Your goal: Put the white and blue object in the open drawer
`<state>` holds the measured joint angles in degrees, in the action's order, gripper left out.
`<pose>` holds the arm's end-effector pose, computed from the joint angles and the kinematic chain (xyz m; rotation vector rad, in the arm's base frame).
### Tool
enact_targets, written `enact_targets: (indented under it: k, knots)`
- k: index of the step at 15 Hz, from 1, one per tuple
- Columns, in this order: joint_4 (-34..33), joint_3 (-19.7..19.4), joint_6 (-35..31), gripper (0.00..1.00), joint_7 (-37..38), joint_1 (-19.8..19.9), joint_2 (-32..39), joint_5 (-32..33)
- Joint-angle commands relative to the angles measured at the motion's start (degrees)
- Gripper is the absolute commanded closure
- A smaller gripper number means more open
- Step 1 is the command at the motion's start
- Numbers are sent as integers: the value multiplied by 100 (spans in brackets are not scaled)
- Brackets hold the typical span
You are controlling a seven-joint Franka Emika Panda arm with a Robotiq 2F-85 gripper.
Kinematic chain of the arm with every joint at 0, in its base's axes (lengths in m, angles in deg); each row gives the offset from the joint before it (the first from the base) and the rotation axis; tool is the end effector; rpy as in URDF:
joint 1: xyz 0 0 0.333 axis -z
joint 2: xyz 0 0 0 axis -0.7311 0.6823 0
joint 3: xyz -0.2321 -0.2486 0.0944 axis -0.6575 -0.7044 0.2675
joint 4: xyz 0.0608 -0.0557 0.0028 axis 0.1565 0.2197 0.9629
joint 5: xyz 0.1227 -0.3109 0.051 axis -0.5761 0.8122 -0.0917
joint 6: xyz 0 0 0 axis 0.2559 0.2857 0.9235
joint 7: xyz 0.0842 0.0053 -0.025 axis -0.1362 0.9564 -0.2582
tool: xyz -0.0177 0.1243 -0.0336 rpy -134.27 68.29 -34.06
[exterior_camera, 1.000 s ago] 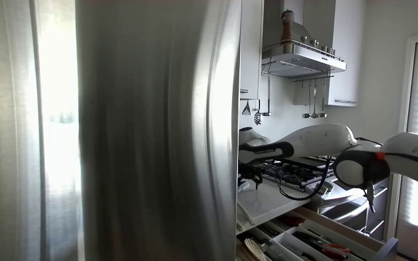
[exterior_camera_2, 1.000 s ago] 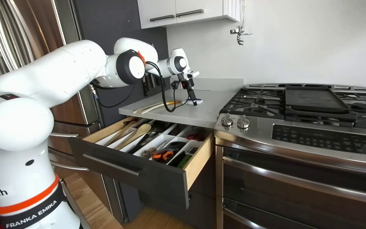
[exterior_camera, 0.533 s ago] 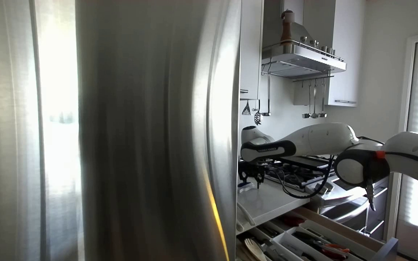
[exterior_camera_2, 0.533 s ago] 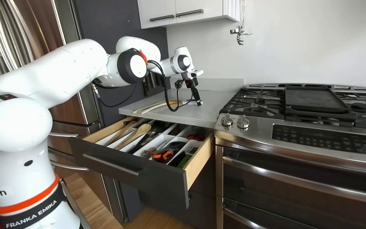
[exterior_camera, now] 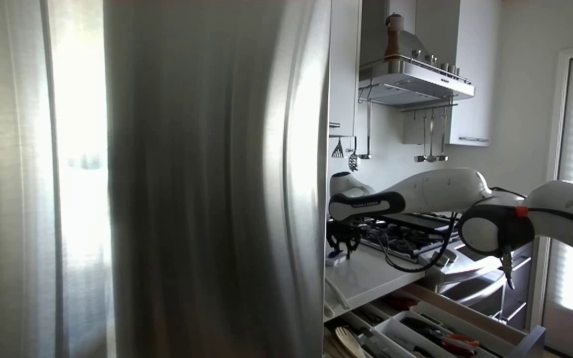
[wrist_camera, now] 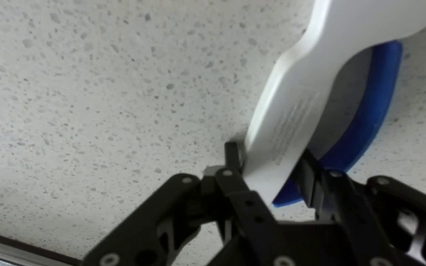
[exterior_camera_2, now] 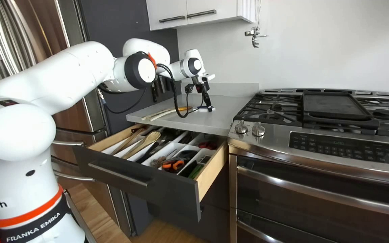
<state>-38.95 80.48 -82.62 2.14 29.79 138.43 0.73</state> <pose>0.7784 0.1773 0.3140 2.8001 -1.0873 0.4104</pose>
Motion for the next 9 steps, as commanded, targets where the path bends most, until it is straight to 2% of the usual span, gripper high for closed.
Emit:
enact_targets:
  k: [1, 5, 9]
  knots:
    - [-46, 57, 207, 89, 68, 40, -43, -102]
    - [185, 295, 344, 92, -234, 170, -397, -336]
    - [653, 743, 211, 92, -792, 428, -1053, -874]
